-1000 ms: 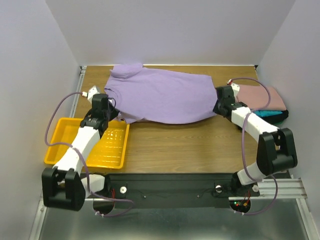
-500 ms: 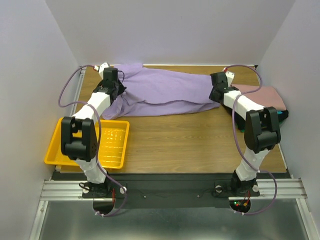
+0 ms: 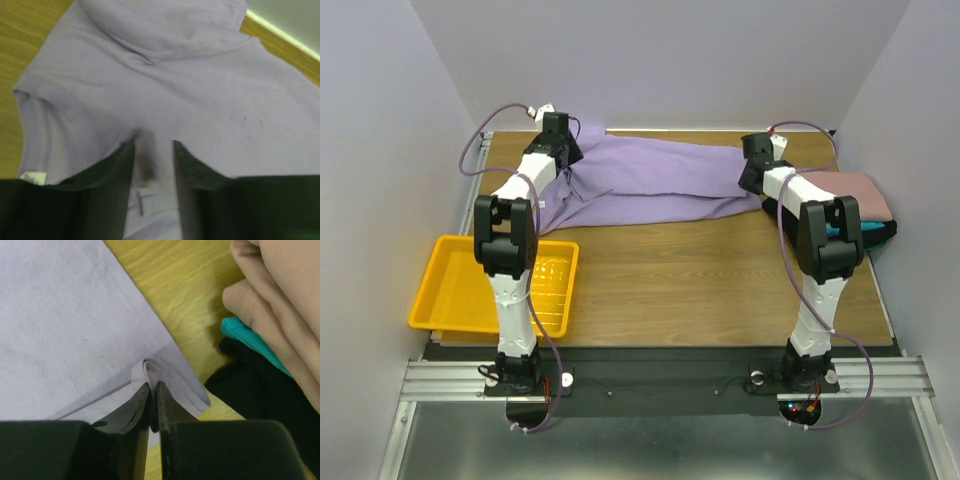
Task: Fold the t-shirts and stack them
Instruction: Fold the tshirt
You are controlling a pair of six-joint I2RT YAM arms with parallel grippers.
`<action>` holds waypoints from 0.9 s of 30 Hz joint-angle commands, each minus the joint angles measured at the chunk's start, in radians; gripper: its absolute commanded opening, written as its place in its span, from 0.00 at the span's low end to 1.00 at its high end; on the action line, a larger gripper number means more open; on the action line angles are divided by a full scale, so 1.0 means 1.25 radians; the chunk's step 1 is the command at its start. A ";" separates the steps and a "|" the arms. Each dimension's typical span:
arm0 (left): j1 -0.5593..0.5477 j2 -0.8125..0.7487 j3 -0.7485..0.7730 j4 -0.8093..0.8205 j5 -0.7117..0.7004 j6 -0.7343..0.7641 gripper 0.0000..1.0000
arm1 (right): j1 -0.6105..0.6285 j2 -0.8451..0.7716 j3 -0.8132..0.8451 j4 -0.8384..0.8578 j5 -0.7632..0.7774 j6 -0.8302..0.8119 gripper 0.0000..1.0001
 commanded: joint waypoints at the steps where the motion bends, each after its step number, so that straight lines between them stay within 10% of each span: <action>1: 0.011 0.058 0.163 -0.044 -0.025 0.053 0.69 | -0.021 0.042 0.086 0.001 0.017 -0.005 0.20; 3: 0.020 0.103 0.226 -0.071 -0.041 0.058 0.98 | -0.027 0.056 0.115 -0.002 0.020 -0.012 0.40; 7: 0.025 0.085 0.281 -0.126 -0.016 0.066 0.98 | -0.028 0.032 0.114 -0.009 0.019 -0.025 0.75; 19: 0.023 -0.284 -0.299 0.138 0.117 0.018 0.99 | -0.024 -0.119 -0.045 0.004 -0.256 -0.053 0.86; 27: -0.005 -0.247 -0.347 0.193 0.250 0.023 0.99 | -0.005 -0.067 -0.030 0.032 -0.374 -0.096 0.98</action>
